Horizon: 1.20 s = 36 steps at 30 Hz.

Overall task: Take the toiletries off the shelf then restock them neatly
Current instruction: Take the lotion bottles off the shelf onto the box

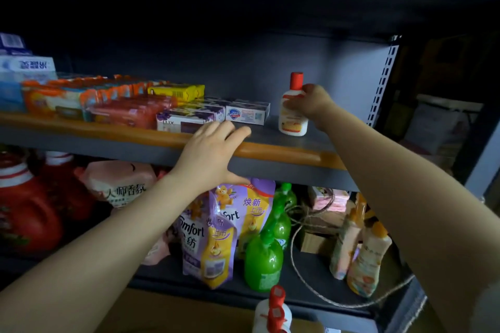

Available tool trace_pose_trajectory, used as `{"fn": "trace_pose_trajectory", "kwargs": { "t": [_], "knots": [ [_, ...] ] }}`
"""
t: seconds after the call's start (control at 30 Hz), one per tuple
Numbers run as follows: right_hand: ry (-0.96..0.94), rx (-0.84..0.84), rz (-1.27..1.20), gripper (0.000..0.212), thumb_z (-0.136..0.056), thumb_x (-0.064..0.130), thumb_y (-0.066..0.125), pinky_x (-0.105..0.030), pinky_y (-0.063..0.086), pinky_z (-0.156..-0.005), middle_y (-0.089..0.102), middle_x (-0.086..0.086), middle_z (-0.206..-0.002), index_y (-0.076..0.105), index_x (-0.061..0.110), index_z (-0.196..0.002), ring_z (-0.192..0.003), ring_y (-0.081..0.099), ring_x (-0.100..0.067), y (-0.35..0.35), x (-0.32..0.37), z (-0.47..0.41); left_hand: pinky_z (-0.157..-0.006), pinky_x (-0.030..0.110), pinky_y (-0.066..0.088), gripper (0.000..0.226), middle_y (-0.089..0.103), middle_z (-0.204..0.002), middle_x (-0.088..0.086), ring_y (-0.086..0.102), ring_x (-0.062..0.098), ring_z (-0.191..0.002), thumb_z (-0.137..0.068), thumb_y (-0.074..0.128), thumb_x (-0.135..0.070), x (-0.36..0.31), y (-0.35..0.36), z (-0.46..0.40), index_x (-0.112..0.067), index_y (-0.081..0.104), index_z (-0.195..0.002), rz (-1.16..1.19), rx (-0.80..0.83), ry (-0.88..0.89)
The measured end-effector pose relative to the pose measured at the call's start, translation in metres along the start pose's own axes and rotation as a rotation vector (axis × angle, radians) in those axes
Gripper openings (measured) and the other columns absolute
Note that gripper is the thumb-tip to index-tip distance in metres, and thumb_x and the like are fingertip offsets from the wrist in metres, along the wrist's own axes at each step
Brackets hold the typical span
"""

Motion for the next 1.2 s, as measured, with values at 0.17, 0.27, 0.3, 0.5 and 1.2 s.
{"fn": "trace_pose_trajectory", "kwargs": {
  "t": [0.17, 0.27, 0.3, 0.5, 1.2],
  "knots": [
    [-0.196, 0.056, -0.032, 0.015, -0.084, 0.016, 0.066, -0.023, 0.051, -0.073, 0.060, -0.003, -0.083, 0.056, 0.011, -0.094, -0.076, 0.059, -0.015, 0.001, 0.029, 0.037, -0.081, 0.039, 0.045, 0.090, 0.057, -0.099, 0.008, 0.055, 0.030, -0.092, -0.047, 0.079, -0.060, 0.002, -0.002, -0.001, -0.013, 0.056, -0.120, 0.058, 0.059, -0.043],
    [-0.309, 0.105, -0.435, 0.014, -0.085, 0.005, 0.062, -0.011, 0.046, -0.059, 0.061, 0.004, -0.079, 0.055, 0.017, -0.088, -0.064, 0.062, 0.002, -0.017, 0.045, 0.081, -0.089, 0.039, 0.041, 0.096, 0.054, -0.108, 0.009, 0.051, 0.031, -0.101, -0.051, 0.078, -0.060, -0.001, -0.003, -0.001, -0.015, 0.049, -0.130, 0.060, 0.117, -0.041],
    [-0.342, 0.125, -0.547, 0.015, -0.086, 0.004, 0.061, -0.012, 0.048, -0.063, 0.063, 0.005, -0.080, 0.055, 0.018, -0.089, -0.067, 0.063, 0.002, -0.023, 0.048, 0.097, -0.094, 0.038, 0.037, 0.099, 0.050, -0.116, 0.009, 0.047, 0.030, -0.109, -0.055, 0.075, -0.062, -0.002, -0.001, -0.001, -0.017, 0.042, -0.137, 0.046, 0.170, -0.046],
    [-0.339, 0.393, -1.046, 0.061, -0.054, 0.035, 0.086, -0.034, 0.055, -0.076, 0.069, 0.000, -0.086, 0.056, 0.011, -0.102, -0.086, 0.066, -0.015, -0.013, 0.021, 0.158, -0.102, 0.031, 0.037, 0.083, 0.050, -0.130, -0.005, 0.045, 0.011, -0.121, -0.063, 0.076, -0.048, -0.014, -0.043, -0.001, -0.024, 0.042, -0.134, 0.714, 0.044, -0.265],
    [-0.239, 0.319, -0.660, 0.019, -0.096, 0.018, 0.043, -0.031, 0.051, -0.082, 0.068, 0.002, -0.087, 0.062, 0.011, -0.096, -0.086, 0.063, -0.014, 0.006, 0.000, 0.197, -0.055, 0.027, 0.053, 0.055, 0.069, -0.078, 0.012, 0.067, 0.019, -0.066, -0.050, 0.088, -0.037, -0.086, 0.033, 0.086, -0.005, 0.072, -0.092, 2.182, 0.402, -0.863]
  ]
}}
Point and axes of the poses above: each hand's wrist, its own z-axis away from the middle knuckle, its own y-axis out of the palm, x = y × z, the point moved 8 cm from there along -z, towards the middle knuckle
